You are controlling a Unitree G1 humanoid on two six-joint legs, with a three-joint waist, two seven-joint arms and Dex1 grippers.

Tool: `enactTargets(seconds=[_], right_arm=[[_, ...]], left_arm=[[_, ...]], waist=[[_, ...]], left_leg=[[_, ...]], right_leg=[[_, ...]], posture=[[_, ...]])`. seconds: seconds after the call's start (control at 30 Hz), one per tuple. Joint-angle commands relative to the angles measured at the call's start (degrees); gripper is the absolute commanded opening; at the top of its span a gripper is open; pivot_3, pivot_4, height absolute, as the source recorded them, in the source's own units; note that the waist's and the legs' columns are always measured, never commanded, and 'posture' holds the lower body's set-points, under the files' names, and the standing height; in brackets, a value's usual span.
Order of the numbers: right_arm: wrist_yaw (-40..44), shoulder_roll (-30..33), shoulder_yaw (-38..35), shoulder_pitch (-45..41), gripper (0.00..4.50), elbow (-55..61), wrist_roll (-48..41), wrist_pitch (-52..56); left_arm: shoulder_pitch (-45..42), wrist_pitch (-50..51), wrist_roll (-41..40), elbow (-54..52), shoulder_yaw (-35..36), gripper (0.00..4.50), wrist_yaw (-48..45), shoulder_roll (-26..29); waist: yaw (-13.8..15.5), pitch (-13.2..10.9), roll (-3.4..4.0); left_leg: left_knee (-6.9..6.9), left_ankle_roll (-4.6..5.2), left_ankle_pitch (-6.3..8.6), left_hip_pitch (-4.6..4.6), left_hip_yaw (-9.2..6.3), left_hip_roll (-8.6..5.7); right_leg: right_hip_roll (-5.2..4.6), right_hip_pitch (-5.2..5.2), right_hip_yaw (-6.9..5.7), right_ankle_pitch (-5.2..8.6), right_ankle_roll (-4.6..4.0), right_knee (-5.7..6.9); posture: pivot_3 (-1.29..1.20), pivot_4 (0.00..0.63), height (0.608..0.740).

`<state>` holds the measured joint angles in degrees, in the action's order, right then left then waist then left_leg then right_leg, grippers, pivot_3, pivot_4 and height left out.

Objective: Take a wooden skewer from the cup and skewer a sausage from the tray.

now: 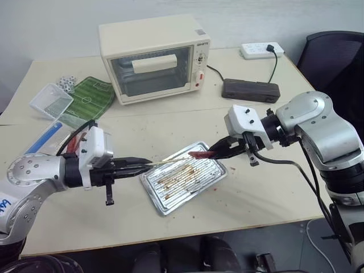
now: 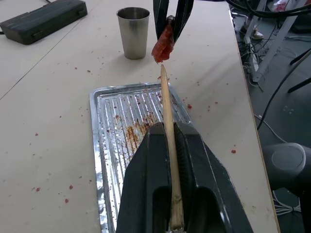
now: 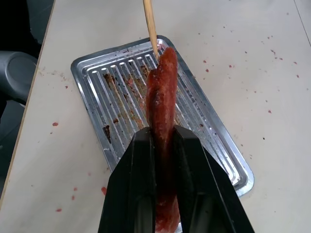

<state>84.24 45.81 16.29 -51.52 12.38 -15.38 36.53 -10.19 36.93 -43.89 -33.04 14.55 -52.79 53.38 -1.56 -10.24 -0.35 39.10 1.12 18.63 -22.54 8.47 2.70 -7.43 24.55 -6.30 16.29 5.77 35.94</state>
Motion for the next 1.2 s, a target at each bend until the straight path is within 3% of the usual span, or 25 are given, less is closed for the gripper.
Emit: enactTargets(seconds=[0.03,0.67,1.2], right_arm=[[-0.4,0.7,-0.7,-0.2,0.5,2.5,-1.1,-0.4],[-2.2,0.2,-0.2,0.2,0.5,7.2,-3.7,0.7],[-3.3,-3.1,2.5,-1.5,0.5,7.4,-1.4,-3.5]], left_arm=[[-1.1,-1.3,0.4,-0.4,-0.3,0.0,-0.5,-0.1],[-6.0,-3.6,3.4,2.6,-5.6,0.0,-2.7,-1.5],[-13.7,-5.6,8.5,6.2,-13.6,0.0,-2.4,-7.9]], waist=[[0.0,0.0,0.0],[0.0,0.0,-0.01],[0.1,0.0,-0.03]], left_leg=[[0.0,0.0,0.0,0.0,0.0,0.0],[0.01,0.0,0.0,0.0,0.0,0.0],[0.06,0.01,-0.01,-0.01,0.02,-0.04]], right_leg=[[0.0,0.0,0.0,0.0,0.0,0.0],[0.03,0.0,0.0,0.0,0.0,0.02],[0.08,-0.01,0.0,-0.01,0.02,0.04]], posture=[[0.0,0.15,0.74],[0.0,0.15,0.74],[0.0,0.15,0.74]])
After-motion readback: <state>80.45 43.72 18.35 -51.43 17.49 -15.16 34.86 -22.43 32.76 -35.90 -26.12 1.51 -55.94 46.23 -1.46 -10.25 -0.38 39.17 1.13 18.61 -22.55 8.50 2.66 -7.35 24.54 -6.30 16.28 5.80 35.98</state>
